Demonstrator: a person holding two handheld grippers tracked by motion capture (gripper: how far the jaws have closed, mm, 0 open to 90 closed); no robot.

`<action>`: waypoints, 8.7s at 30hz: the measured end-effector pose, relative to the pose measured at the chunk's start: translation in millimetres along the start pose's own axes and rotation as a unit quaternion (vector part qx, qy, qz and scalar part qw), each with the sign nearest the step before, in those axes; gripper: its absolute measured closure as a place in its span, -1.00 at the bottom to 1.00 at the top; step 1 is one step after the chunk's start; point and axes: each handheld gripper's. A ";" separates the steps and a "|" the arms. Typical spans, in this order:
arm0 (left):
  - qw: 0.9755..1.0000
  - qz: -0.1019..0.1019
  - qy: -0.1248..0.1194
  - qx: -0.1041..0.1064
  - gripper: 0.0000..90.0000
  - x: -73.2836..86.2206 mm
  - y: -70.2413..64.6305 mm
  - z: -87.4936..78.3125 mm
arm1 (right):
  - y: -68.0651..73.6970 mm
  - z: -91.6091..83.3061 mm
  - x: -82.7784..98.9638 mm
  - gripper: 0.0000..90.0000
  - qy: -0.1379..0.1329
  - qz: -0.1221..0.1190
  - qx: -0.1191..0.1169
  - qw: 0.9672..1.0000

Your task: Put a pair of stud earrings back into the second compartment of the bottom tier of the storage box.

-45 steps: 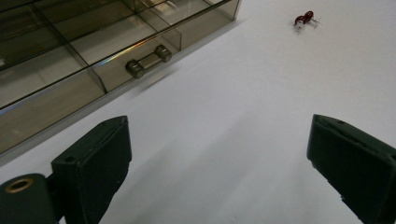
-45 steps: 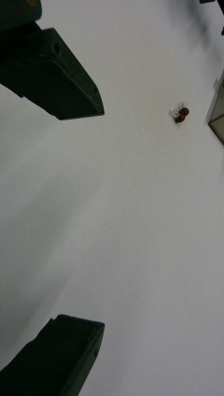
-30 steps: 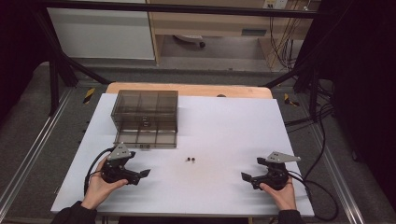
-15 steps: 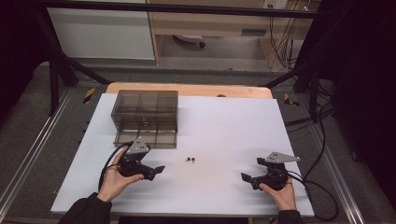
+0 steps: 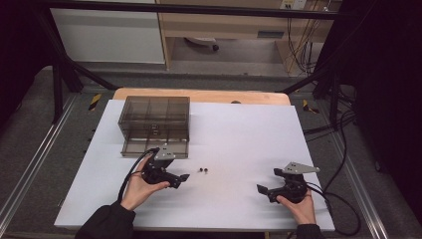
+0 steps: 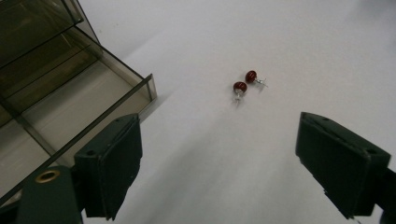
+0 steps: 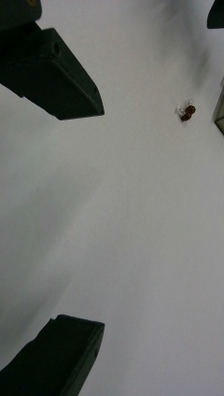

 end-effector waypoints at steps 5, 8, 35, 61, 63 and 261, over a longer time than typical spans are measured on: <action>1.000 0.005 0.005 0.006 -0.54 -4.3 -4.3 8.0 | -0.1 0.2 0.0 -0.98 -0.001 0.000 0.000 1.000; 1.000 0.012 0.010 0.004 -0.45 -8.8 -10.5 16.3 | -0.2 0.2 0.0 -0.98 0.001 -0.001 0.000 1.000; 0.999 0.014 0.029 0.007 0.61 -16.6 -20.7 56.8 | -0.4 0.0 0.0 -0.98 0.002 0.001 0.001 1.000; 1.000 -0.002 0.022 0.022 0.82 -18.0 -18.1 46.3 | -0.2 0.7 0.3 -0.98 0.005 0.000 -0.001 1.000; 1.000 -0.001 0.021 0.021 0.82 -18.1 -17.6 42.3 | -0.1 0.7 0.2 -0.98 0.005 0.000 0.000 1.000; 0.998 -0.024 0.056 -0.007 0.60 -37.5 -37.5 73.6 | -0.1 0.8 0.3 -0.98 0.006 0.003 0.000 1.000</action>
Point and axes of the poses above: each handheld gripper's, and its own axes: z roughly forward along the jaws, x roughly out of its underside, y roughly to its left, and after that the axes turned 4 degrees about -x, right-handed
